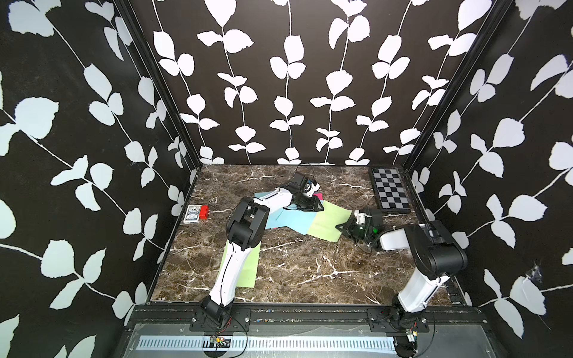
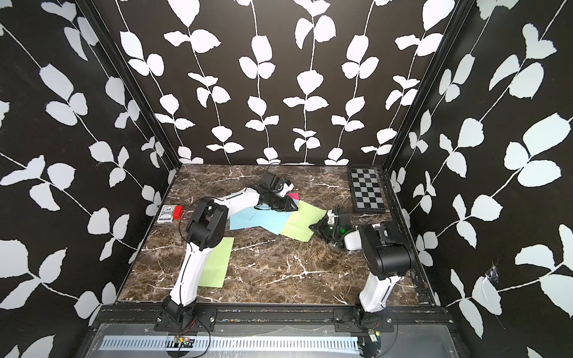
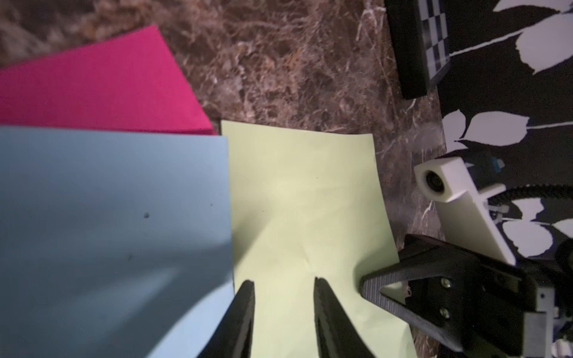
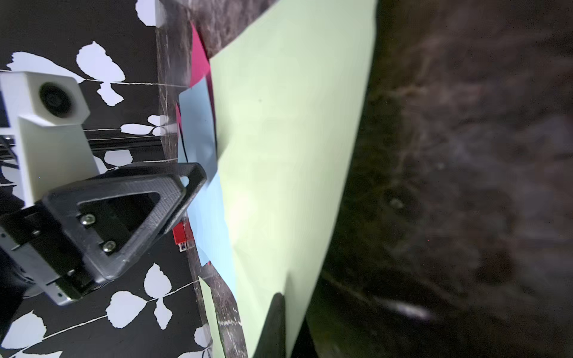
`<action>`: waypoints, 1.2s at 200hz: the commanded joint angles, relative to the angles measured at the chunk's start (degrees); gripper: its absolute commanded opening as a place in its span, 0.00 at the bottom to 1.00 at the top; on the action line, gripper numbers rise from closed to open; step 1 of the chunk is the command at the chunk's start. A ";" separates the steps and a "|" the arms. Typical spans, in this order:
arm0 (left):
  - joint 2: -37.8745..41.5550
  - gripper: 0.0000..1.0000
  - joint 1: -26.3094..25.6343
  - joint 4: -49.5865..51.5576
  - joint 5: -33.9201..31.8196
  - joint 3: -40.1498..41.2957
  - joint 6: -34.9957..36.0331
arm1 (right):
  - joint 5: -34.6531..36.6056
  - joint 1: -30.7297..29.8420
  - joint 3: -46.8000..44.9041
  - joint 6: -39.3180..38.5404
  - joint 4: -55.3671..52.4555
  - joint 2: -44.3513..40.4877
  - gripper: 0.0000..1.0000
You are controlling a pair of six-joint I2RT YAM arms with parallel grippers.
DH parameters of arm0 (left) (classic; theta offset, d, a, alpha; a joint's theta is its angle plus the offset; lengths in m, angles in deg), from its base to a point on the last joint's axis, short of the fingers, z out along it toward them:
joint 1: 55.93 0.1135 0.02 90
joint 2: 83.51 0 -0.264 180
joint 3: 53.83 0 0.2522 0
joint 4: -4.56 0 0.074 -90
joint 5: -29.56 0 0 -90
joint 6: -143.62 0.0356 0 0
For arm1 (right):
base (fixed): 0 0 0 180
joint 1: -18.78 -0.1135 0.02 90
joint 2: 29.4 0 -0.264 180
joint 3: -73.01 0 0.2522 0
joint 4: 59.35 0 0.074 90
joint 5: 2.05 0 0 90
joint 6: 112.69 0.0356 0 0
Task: Sort the scattered colored papers by color
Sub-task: Pick up the colored paper from the center of the board, then place the colored paper.
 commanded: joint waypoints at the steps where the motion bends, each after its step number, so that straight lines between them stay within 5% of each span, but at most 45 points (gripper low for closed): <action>1: 10.51 0.41 0.51 -2.50 -0.23 -0.88 2.26 | -0.93 -0.16 3.86 -2.65 -3.41 -5.54 0.00; 23: 16.88 0.46 1.16 -5.43 -0.94 4.05 2.30 | -0.70 -1.27 6.11 -5.03 -9.10 -11.03 0.00; 91: 43.00 0.61 2.73 -19.88 -17.22 28.30 2.04 | 4.31 -13.29 11.20 -4.92 -15.84 -18.14 0.00; 121: 54.85 0.75 2.80 -22.65 -24.81 37.49 3.63 | 6.72 -22.13 14.25 -1.17 -10.70 -13.39 0.00; 194: 78.60 0.87 2.84 -20.82 -42.24 52.68 5.28 | 6.90 -40.01 32.61 7.73 0.33 7.80 0.00; 240: 85.40 0.96 3.03 -16.90 -46.94 55.90 6.43 | 9.05 -45.99 37.90 14.68 6.61 14.56 0.00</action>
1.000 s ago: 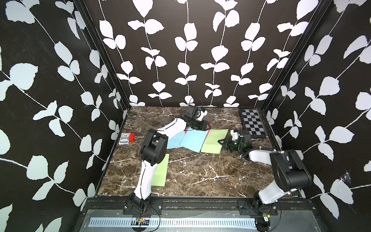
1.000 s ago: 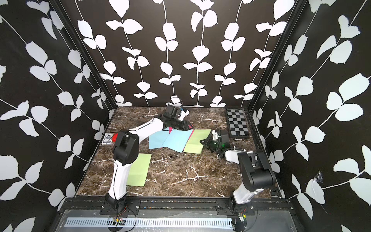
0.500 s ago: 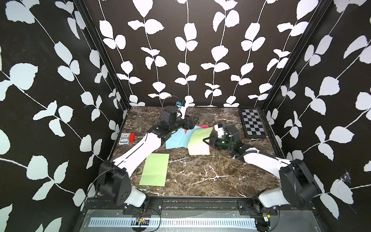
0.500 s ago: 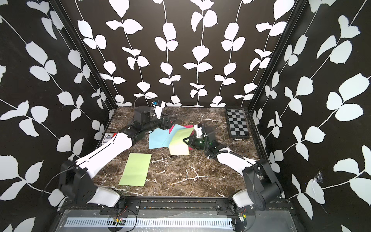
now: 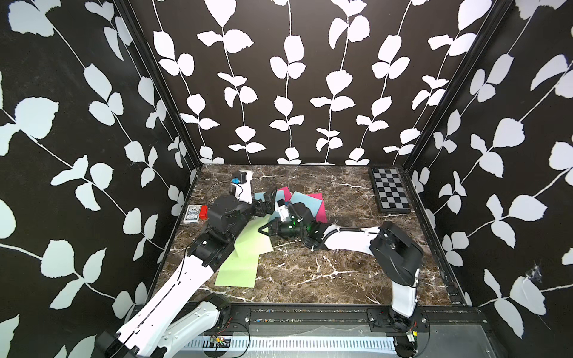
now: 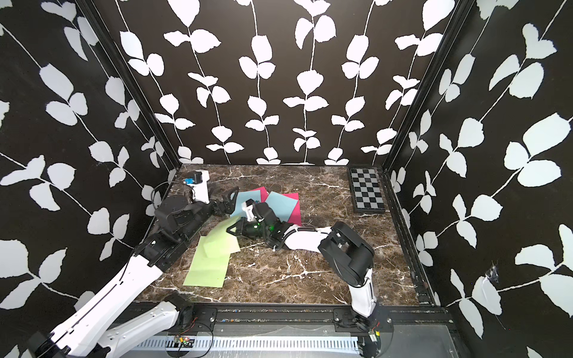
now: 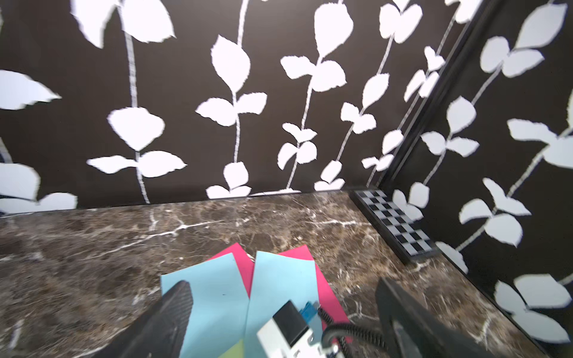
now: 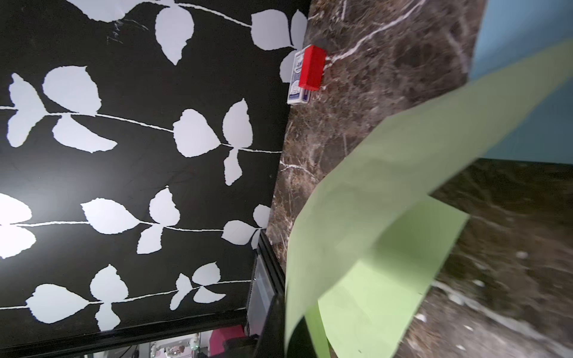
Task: Sort the scattered colored papers by color
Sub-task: Place the colored paper.
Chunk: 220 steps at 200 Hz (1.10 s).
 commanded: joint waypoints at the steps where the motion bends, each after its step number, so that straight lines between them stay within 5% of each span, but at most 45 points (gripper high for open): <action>1: 1.65 0.96 0.36 2.61 -4.49 1.09 1.25 | 2.64 -2.19 1.98 6.88 7.71 1.37 0.00; 71: 3.61 0.99 0.36 2.71 -3.66 4.10 0.33 | 13.31 -7.95 -8.56 22.92 22.74 7.77 0.00; 220: 3.90 0.99 0.42 4.06 -4.27 5.85 0.48 | 14.72 -9.49 -7.78 32.27 29.04 15.63 0.00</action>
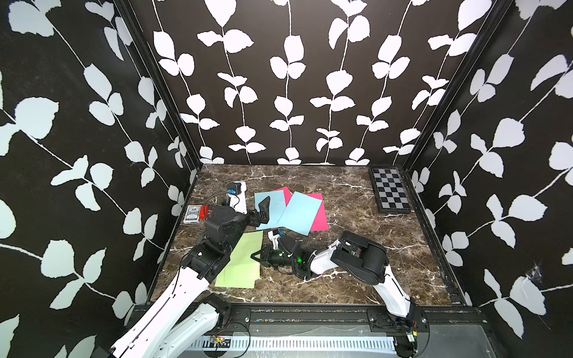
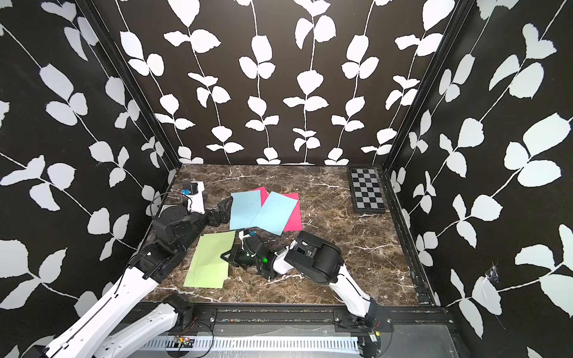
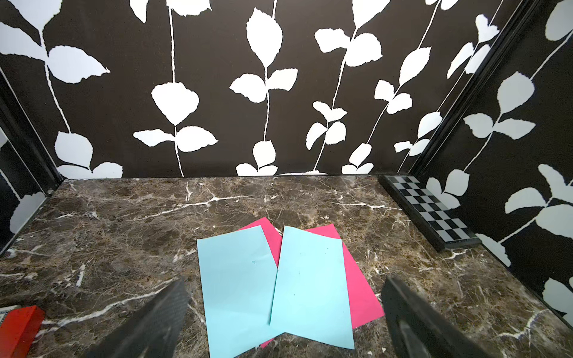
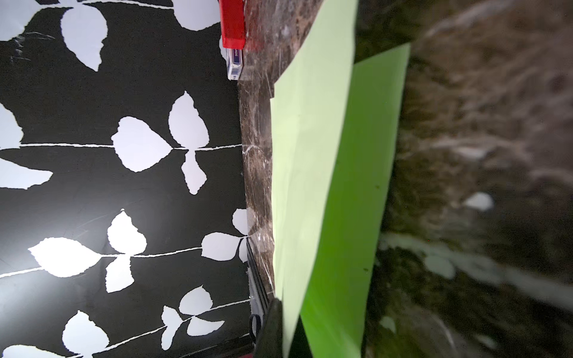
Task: Sort the scattered colored papers by color
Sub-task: Place the colored paper.
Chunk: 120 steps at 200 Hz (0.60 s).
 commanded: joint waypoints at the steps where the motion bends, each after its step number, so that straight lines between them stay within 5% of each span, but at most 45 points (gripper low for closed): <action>1: -0.30 0.99 0.40 -0.04 -0.28 0.63 0.10 | 2.82 -0.79 0.78 15.22 5.10 0.62 0.00; 120: -2.50 0.99 0.51 -0.76 0.71 1.68 -0.71 | 2.96 -1.76 2.59 16.20 6.20 1.37 0.00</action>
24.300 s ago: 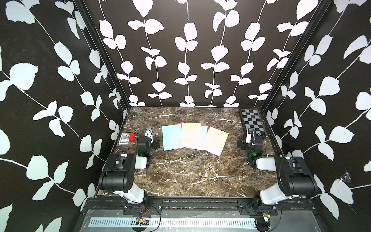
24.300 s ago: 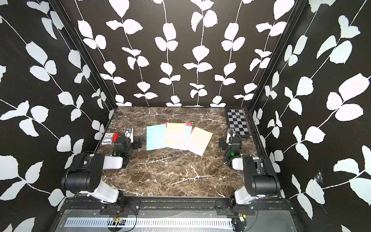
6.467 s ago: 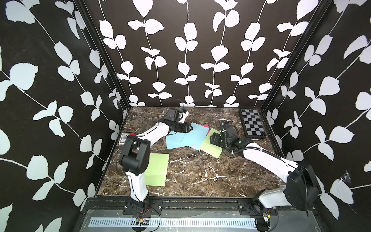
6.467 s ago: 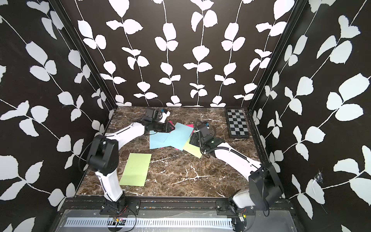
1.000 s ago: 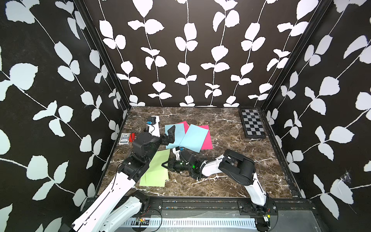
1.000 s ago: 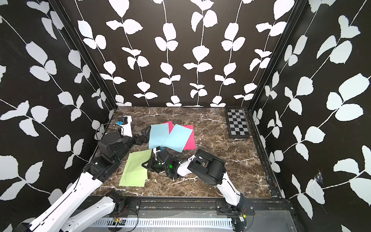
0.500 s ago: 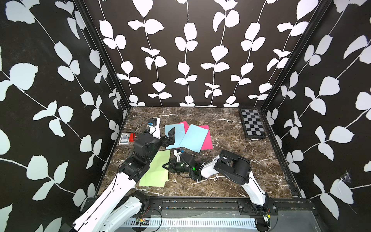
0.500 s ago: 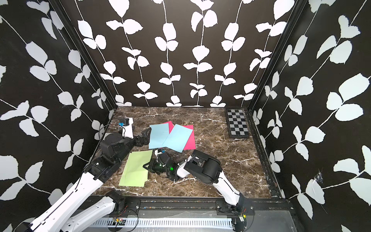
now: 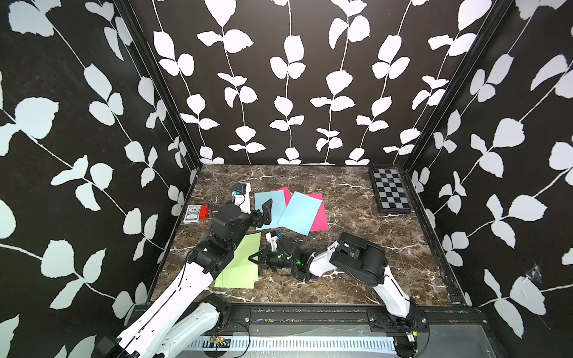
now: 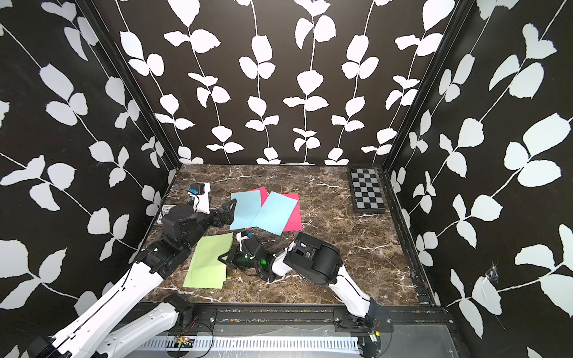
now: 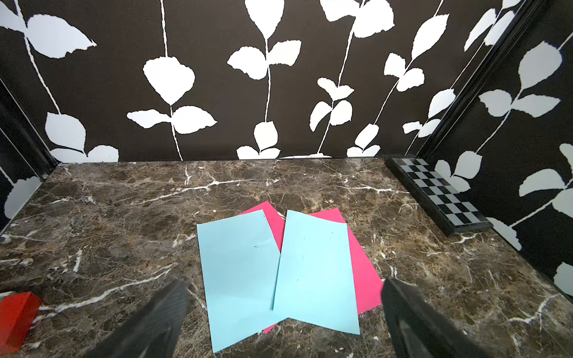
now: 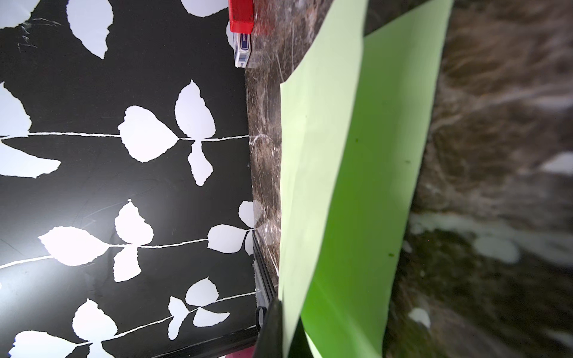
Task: Sort the scattered colored papers by color
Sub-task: Place the colored paper.
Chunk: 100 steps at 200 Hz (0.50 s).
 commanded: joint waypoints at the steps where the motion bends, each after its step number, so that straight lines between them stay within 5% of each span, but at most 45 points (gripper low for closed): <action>1: 0.07 0.99 0.29 -0.76 0.36 0.74 -0.61 | 3.18 -0.58 2.29 15.58 4.83 1.34 0.00; 100: 1.19 0.99 0.42 -0.34 0.13 1.93 -0.68 | 4.90 -1.05 2.71 17.32 5.84 2.46 0.04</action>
